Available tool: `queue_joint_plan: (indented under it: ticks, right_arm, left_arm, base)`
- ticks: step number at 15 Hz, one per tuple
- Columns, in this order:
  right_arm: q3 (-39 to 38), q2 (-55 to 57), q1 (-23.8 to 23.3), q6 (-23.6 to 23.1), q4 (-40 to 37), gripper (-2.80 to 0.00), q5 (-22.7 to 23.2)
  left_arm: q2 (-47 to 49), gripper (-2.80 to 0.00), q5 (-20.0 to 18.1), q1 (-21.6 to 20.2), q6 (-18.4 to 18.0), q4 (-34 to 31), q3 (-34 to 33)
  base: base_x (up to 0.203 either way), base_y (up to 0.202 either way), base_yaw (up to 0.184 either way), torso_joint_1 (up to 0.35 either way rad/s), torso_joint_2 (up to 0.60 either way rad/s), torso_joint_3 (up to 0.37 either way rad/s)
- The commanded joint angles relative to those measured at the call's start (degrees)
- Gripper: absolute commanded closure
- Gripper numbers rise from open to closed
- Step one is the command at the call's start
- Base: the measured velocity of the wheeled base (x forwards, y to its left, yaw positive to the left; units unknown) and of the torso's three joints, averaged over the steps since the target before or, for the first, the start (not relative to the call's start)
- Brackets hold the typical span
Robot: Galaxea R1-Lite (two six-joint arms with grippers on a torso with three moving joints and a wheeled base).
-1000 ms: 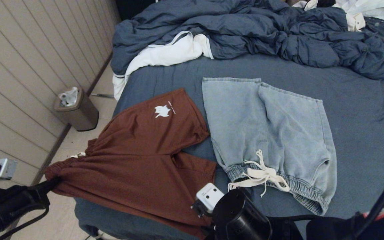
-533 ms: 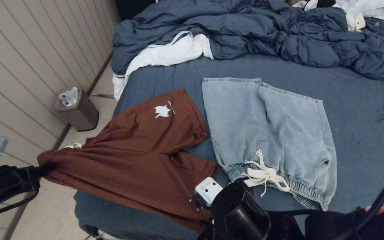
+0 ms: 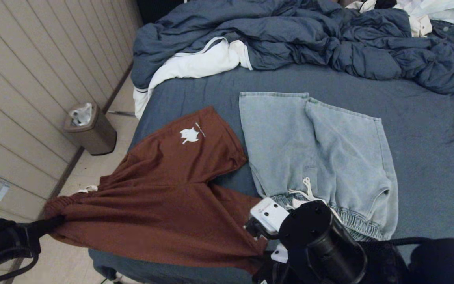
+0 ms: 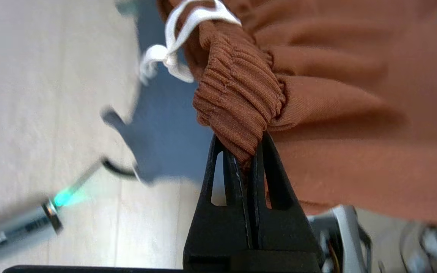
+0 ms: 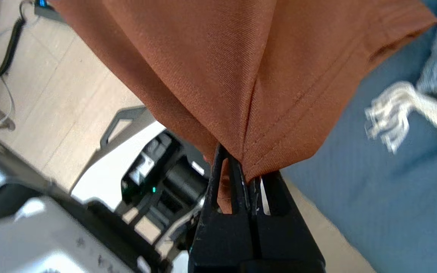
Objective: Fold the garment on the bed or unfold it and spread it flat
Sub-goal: Fold the brown shorts
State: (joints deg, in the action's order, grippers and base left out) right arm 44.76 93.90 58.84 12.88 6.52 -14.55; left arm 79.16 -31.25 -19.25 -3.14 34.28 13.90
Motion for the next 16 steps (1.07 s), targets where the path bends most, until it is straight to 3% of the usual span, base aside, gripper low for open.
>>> queue_joint_plan:
  ticks: [1, 5, 9, 12, 14, 16]
  right_arm:
    - [-1.75, -3.4, 0.2, 0.2, -0.25, 0.0, 0.07]
    - [-5.24, -8.28, 0.58, 0.49, -1.16, 0.0, 0.6]
    - [-5.6, -12.28, 0.05, 0.56, -3.73, 0.0, 1.77]
    - [-1.01, -9.48, -2.24, 0.5, -3.68, 0.0, 1.72]
    - [7.59, -4.04, -6.0, 0.25, -3.83, 0.0, 1.68]
    - [18.01, 2.65, -9.77, -0.01, -4.59, 0.0, 1.5]
  left_arm:
    - [-3.04, 0.0, -0.37, 0.0, -0.65, -1.06, -1.84]
    - [-12.18, 0.0, -0.55, -0.06, -2.45, -8.15, -2.31]
    - [-22.71, 0.0, -2.48, 0.08, -3.82, -26.03, 1.73]
    - [-21.09, 0.0, -3.19, 0.05, -3.66, -28.8, 5.31]
    - [-16.46, 0.0, -3.22, 0.01, -2.57, -28.55, 9.51]
    - [-11.99, 0.0, -2.99, 0.0, 1.21, -28.16, 14.59]
  base:
    - [0.0, 0.0, 0.0, 0.0, 0.0, 0.0]
    - [0.0, 0.0, 0.0, 0.0, 0.0, 0.0]
    - [0.0, 0.0, 0.0, 0.0, 0.0, 0.0]
    - [0.0, 0.0, 0.0, 0.0, 0.0, 0.0]
    - [0.0, 0.0, 0.0, 0.0, 0.0, 0.0]
    - [0.0, 0.0, 0.0, 0.0, 0.0, 0.0]
